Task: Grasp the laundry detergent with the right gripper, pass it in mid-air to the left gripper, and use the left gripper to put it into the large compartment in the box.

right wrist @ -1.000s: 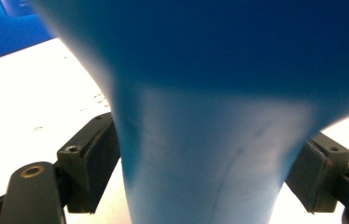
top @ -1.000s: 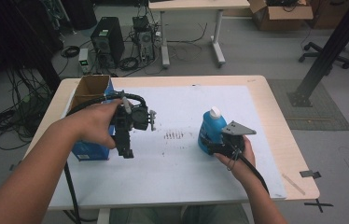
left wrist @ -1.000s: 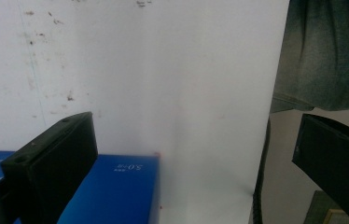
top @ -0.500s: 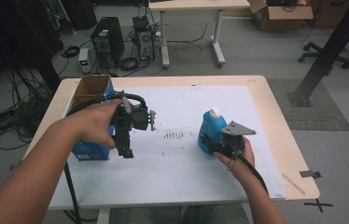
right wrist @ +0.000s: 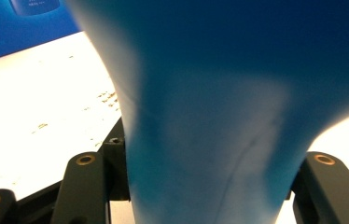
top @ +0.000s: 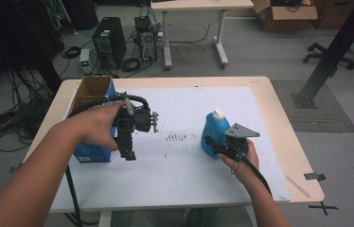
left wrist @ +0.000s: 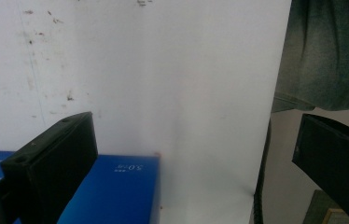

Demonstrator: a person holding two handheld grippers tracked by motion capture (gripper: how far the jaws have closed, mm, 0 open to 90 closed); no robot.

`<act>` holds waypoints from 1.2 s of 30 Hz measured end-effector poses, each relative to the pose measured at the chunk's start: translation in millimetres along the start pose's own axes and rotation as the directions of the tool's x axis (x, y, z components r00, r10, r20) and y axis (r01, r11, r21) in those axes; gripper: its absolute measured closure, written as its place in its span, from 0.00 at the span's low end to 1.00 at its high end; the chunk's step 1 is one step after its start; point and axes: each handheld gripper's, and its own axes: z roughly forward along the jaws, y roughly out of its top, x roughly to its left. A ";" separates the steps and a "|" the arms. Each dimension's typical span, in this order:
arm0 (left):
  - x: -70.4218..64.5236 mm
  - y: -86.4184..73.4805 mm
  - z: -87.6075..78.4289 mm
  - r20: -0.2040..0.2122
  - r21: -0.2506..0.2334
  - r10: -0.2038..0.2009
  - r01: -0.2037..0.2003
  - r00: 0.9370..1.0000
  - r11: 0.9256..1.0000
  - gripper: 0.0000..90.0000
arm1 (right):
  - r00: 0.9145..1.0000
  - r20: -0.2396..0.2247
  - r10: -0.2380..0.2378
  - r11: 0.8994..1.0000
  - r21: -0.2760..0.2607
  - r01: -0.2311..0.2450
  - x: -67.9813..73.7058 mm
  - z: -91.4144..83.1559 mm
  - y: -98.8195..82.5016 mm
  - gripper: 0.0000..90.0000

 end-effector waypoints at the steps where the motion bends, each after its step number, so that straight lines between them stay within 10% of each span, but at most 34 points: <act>1: 0.0 0.0 0.0 0.000 0.000 0.000 0.000 1.000 1.000 0.00 | 1.000 0.000 0.000 1.000 0.000 0.000 0.0 0.0 0.0 0.48; 12: -0.5 3.4 -1.9 -0.002 -0.007 0.008 -0.008 1.000 1.000 0.00 | 0.998 -0.057 0.034 0.999 0.013 -0.034 -7.2 -1.9 2.4 0.51; 22: -0.3 6.6 -10.6 -0.019 -0.009 0.009 -0.010 1.000 1.000 0.00 | 0.990 -0.129 -0.057 0.998 0.003 0.058 -9.2 -20.8 25.1 0.52; 36: -1.1 14.3 -29.6 -0.038 -0.014 0.018 -0.018 0.999 1.000 0.00 | 0.942 -0.284 -0.178 0.979 0.045 0.199 -18.8 -47.6 63.4 0.52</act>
